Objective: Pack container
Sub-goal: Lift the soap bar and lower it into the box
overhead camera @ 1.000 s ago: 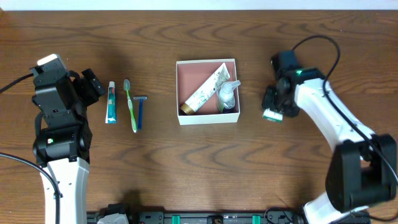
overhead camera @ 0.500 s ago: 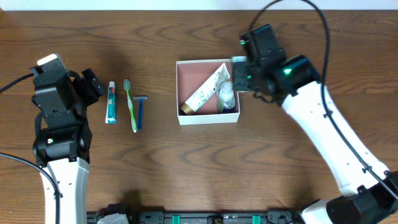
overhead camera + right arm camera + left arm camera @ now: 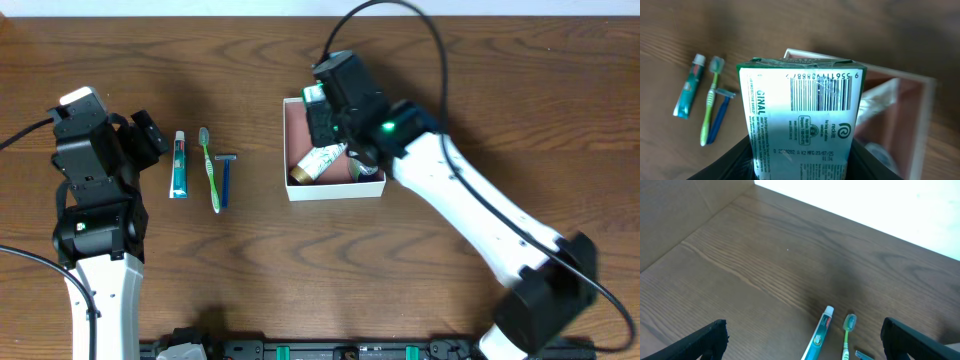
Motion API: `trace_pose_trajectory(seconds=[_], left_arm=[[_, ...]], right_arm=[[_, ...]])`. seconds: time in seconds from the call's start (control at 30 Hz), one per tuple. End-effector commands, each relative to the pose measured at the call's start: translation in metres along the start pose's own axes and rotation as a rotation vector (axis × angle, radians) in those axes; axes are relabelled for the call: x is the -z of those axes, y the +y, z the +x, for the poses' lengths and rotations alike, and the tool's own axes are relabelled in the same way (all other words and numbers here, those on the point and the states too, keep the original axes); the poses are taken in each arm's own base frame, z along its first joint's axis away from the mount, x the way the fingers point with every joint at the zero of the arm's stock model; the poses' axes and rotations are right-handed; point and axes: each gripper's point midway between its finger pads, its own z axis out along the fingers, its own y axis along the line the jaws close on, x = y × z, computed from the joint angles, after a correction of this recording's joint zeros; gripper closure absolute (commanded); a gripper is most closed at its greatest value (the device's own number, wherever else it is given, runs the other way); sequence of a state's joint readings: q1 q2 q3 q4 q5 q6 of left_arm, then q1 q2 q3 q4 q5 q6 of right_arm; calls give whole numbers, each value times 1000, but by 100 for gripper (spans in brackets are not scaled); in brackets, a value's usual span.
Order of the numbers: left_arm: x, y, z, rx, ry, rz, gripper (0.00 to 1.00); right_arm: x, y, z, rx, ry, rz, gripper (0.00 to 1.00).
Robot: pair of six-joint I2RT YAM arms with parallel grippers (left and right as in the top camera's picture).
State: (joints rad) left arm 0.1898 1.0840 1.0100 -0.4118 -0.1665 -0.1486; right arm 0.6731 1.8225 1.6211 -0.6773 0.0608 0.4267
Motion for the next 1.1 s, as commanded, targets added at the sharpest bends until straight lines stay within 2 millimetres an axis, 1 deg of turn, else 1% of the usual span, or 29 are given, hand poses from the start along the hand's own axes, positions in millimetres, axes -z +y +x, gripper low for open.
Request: trace_pose_trajectory(seconds=[0.0,0.07,0.13,0.2,0.27,0.33,0.4,0.5,0.57,0.67,0.8,0.87,0.97,1.07], left_arm=[[4,1,-10,-9,-22,-1,2],[4,1,-10,-10,-22,-1,2],[4,1,-10,-9,-22,-1,2],[4,1,-10,-9,-22,-1,2],[4,1,-10,-9,-22,-1,2],[4,1,-10,-9,-22,-1,2],[4,1,-10,-10,-22,-1,2],[4,1,-10,-10,-22,-1,2],[4,1,-10,-9,-22,-1,2],[4,1,-10,-9,-22,-1,2],[4,1,-10,-10,-22,-1,2],[4,1,-10,-9,-22,-1,2],[4,1,-10,-9,-22,-1,2],[4,-1,-10,4,-21,7,2]], right_arm=[[-25,3,3,-53,7,13,58],[-38,3,3,-77,4,11,58],[-49,5,2,-80,-6,6,52],[-56,6,1,-87,-14,1,44],[-61,6,1,-88,-18,0,42],[-61,8,0,-88,-20,-10,38],[-57,13,-3,-88,-27,-36,37],[-46,19,-13,-89,-48,-60,36],[-36,22,-20,-90,-68,-70,36],[-12,24,-34,-58,-106,-81,34],[32,8,-53,-63,-155,-50,29],[55,-6,-59,-84,-174,-36,27],[91,-38,-66,-131,-197,5,23],[126,-87,-68,-217,-211,76,19]])
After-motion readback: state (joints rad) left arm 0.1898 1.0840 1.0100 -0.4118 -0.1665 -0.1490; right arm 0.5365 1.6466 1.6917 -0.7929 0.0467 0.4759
